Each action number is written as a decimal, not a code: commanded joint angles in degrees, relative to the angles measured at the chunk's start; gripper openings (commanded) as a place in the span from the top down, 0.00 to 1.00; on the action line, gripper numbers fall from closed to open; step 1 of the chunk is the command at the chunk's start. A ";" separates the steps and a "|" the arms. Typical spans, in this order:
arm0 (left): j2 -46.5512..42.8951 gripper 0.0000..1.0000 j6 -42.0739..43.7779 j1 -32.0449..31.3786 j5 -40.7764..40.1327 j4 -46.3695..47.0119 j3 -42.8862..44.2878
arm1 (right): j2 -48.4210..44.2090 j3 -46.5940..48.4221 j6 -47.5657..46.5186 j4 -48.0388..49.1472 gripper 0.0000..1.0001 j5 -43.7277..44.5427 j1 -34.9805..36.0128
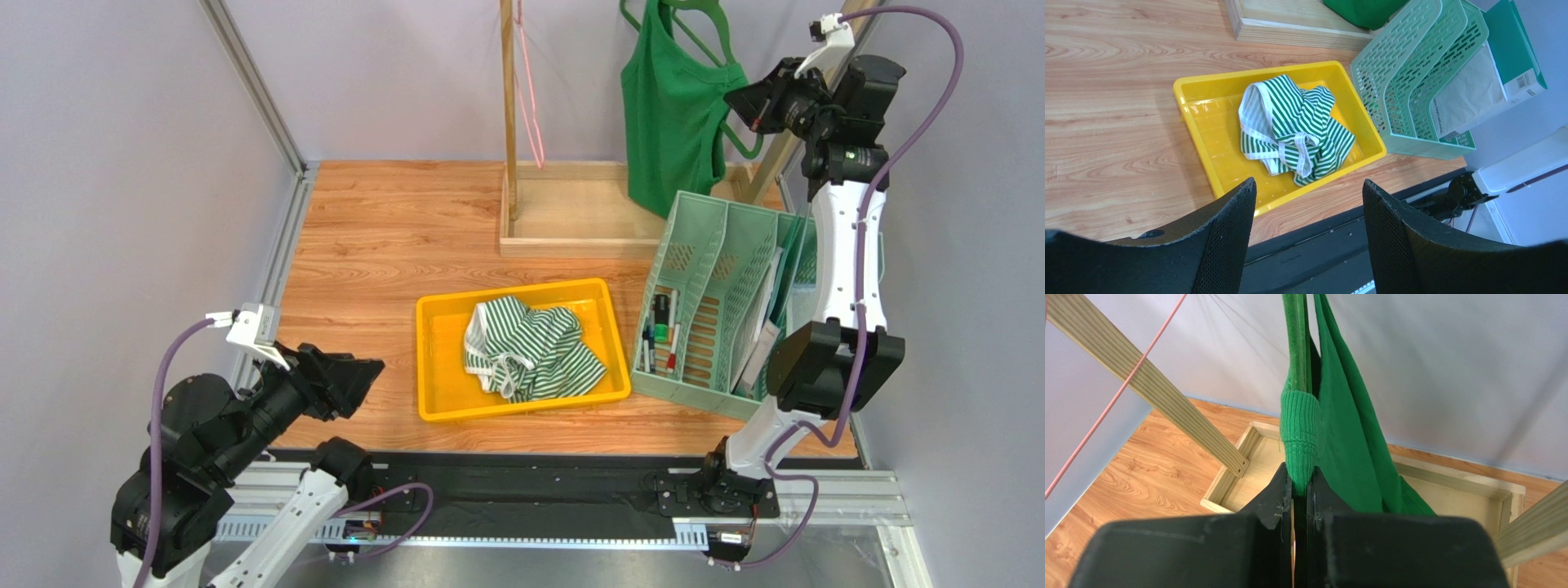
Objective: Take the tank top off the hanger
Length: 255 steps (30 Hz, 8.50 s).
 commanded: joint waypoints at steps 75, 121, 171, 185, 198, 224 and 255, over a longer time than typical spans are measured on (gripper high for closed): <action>-5.88 0.32 -4.35 -0.01 -1.22 4.04 -7.45 | -42.90 -8.08 18.03 -13.33 1.00 17.96 22.73; 3.25 0.31 -15.59 -0.10 17.60 24.77 -0.59 | -44.93 -35.68 5.21 -2.08 1.00 23.78 56.63; 23.47 0.44 -24.48 -0.10 5.63 37.26 -5.61 | -24.97 -30.93 0.02 5.92 1.00 65.24 90.57; 21.19 1.00 -22.37 -0.01 4.93 35.68 -6.92 | -34.53 -32.95 2.04 -0.93 0.42 58.65 90.93; 17.50 1.00 -22.20 -0.01 6.16 32.61 -6.40 | -35.27 -34.45 -2.36 -2.34 0.22 49.16 88.38; 3.70 1.00 -1.19 -0.01 9.32 6.42 -3.58 | -5.91 -4.04 -14.31 -0.06 0.23 51.44 81.70; 1.24 1.00 1.36 -0.01 10.65 -1.94 -3.41 | 2.53 3.60 -12.56 3.11 1.00 58.56 74.76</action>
